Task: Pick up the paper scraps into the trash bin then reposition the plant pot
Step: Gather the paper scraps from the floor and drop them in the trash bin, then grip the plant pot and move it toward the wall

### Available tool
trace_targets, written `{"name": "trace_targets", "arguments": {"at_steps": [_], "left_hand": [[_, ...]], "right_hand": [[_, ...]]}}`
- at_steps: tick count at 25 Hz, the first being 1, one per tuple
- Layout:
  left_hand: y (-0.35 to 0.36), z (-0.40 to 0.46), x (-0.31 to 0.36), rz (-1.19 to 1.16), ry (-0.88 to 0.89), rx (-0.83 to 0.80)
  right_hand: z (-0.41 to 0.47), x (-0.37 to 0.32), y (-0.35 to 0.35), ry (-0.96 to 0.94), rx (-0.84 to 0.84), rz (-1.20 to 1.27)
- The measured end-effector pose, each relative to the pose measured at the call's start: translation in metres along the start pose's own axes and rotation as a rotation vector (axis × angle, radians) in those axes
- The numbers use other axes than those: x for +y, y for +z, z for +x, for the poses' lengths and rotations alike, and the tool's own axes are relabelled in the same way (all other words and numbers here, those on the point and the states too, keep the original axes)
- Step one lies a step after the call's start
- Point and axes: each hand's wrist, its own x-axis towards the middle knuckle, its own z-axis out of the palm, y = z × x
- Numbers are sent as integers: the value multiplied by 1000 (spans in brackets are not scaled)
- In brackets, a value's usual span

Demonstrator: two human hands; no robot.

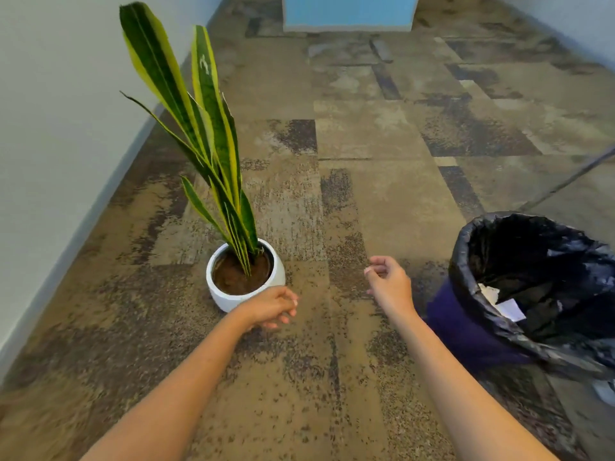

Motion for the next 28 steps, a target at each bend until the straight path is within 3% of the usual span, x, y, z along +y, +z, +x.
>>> {"name": "trace_targets", "arguments": {"at_steps": [5, 7, 15, 19, 28], "left_hand": [[-83, 21, -67, -38, -224, 527], [-99, 25, -78, -143, -280, 633], [-109, 36, -91, -612, -293, 241], [-109, 42, -91, -709, -242, 246], [-106, 44, -95, -692, -185, 316]], "right_hand": [[22, -4, 91, 140, -267, -155], [30, -4, 122, 209, -350, -209], [24, -8, 203, 420, -525, 107], [27, -7, 223, 430, -487, 243], [25, 0, 232, 388, -430, 207]]}}
